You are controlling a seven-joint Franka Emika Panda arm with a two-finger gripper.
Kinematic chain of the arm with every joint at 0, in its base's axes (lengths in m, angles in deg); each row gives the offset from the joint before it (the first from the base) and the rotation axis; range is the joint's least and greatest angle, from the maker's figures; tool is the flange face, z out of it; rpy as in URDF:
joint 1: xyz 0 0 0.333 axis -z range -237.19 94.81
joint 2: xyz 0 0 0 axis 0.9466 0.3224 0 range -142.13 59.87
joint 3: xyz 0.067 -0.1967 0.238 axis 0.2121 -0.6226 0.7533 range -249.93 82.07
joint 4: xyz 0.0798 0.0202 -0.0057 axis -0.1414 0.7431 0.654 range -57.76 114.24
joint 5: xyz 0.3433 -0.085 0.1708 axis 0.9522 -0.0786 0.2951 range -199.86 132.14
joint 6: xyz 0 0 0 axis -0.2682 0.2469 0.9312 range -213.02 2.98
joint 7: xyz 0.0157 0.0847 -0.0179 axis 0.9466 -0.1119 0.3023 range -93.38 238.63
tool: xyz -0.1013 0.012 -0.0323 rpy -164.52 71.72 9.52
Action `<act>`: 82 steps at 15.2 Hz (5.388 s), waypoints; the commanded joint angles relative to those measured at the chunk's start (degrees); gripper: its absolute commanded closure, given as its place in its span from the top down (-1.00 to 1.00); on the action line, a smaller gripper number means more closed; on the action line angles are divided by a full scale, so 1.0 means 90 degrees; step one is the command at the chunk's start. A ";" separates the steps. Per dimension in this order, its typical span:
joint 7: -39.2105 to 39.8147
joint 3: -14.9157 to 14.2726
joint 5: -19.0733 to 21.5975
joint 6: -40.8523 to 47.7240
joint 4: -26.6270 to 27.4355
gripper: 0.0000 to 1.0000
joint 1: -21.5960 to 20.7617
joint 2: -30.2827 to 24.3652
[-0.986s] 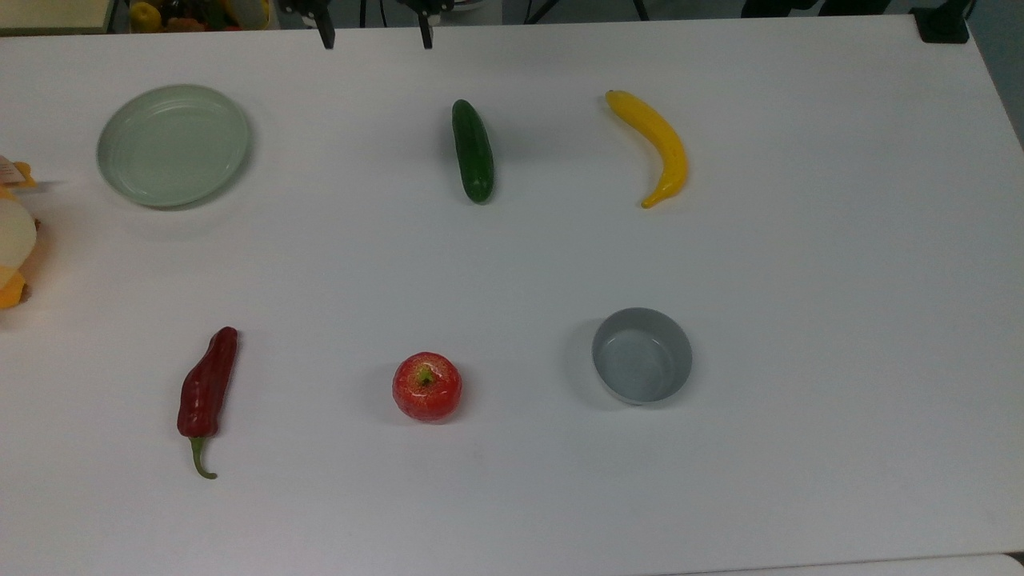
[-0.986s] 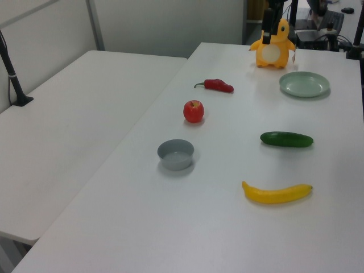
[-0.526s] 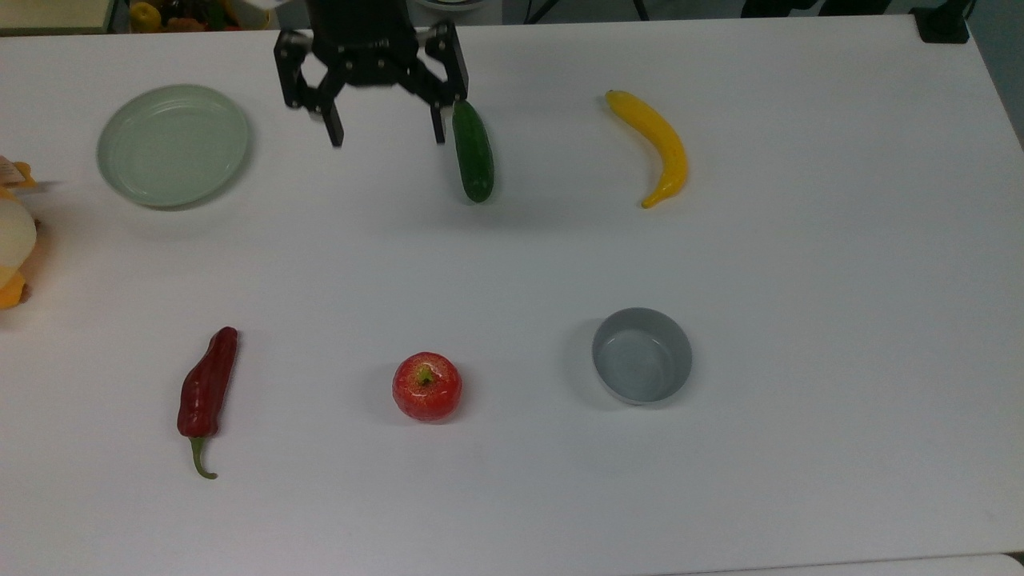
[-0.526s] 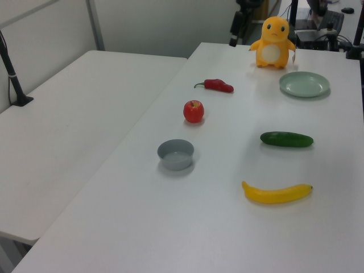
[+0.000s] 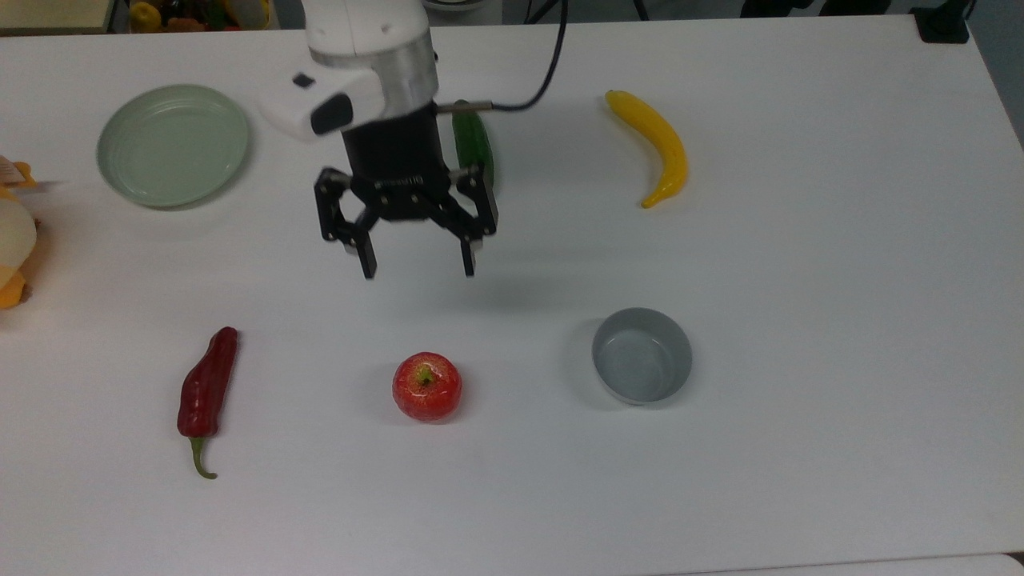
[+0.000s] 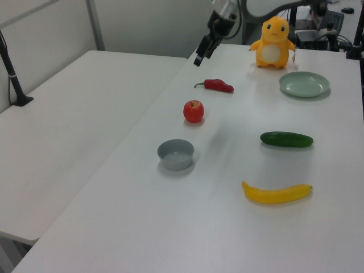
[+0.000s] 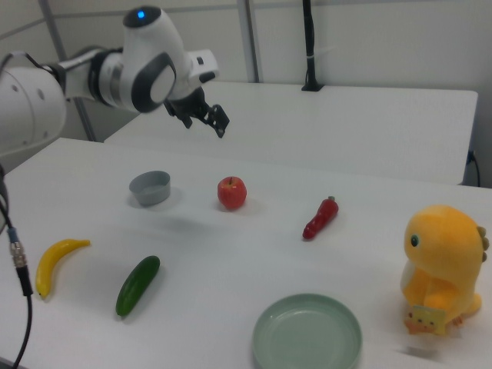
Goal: Put the red apple in the bowl
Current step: 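Move the open gripper down over the red apple, then close the gripper around the red apple, then lift the red apple and carry it toward the grey bowl, then lower the apple into the grey bowl and open the gripper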
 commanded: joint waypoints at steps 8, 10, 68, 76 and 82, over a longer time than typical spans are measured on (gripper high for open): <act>-0.0123 -0.0046 -0.0708 -0.1502 -0.0081 1.00 -0.0222 0.1191; -0.0123 -0.0065 -0.0883 -0.1610 -0.0071 1.00 -0.0222 0.1338; -0.1530 0.0247 -0.1822 0.0462 0.0769 -0.74 -0.1257 -0.0352; -0.2261 0.0315 -0.2319 -0.1335 0.0759 -0.74 -0.1657 0.0654; -0.2779 0.0306 -0.3071 -0.2302 0.0730 -0.74 -0.1813 0.1289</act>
